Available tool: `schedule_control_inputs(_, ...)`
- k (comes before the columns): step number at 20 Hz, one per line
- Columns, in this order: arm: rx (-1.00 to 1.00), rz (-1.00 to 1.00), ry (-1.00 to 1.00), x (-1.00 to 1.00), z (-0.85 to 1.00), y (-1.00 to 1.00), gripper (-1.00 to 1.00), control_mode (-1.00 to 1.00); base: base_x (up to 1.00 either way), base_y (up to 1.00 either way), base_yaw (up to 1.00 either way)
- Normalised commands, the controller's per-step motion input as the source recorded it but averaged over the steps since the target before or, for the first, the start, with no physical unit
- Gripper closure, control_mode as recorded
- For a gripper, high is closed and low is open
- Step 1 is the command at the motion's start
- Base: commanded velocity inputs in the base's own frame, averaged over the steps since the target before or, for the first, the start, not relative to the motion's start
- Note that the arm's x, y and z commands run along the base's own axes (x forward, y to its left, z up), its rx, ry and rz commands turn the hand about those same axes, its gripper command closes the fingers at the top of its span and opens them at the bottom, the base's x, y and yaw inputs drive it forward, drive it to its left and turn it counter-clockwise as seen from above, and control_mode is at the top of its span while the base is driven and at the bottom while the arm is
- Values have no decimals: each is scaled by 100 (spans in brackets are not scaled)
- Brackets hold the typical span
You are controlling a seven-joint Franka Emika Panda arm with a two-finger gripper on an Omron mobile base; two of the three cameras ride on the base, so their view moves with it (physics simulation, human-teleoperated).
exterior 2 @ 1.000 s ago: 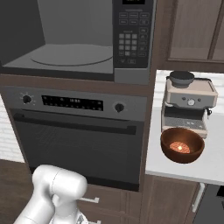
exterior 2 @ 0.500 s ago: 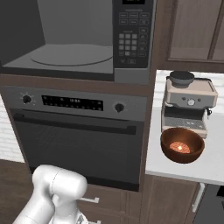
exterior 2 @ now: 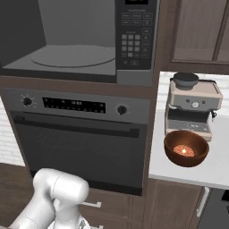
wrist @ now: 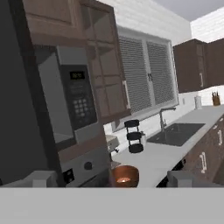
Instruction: Open the microwave, place the bowl with waffle inside the microwave, then close the microwave door and turn it on.
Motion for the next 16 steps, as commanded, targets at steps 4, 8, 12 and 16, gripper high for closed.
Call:
schedule_control_inputs(4, 50, 37, 10, 0, -3, -80, -100, -100, 0, 0, 0)
schedule_control_inputs(8, 36, 74, 17, 0, -19, -9, -100, -100, 0, 0, 0)
schedule_control_inputs(12, 27, 87, 16, 6, -28, 0, -100, -100, 0, 0, 0)
schedule_control_inputs(16, 30, 84, 8, 36, -7, 0, -100, -100, 0, 0, 0)
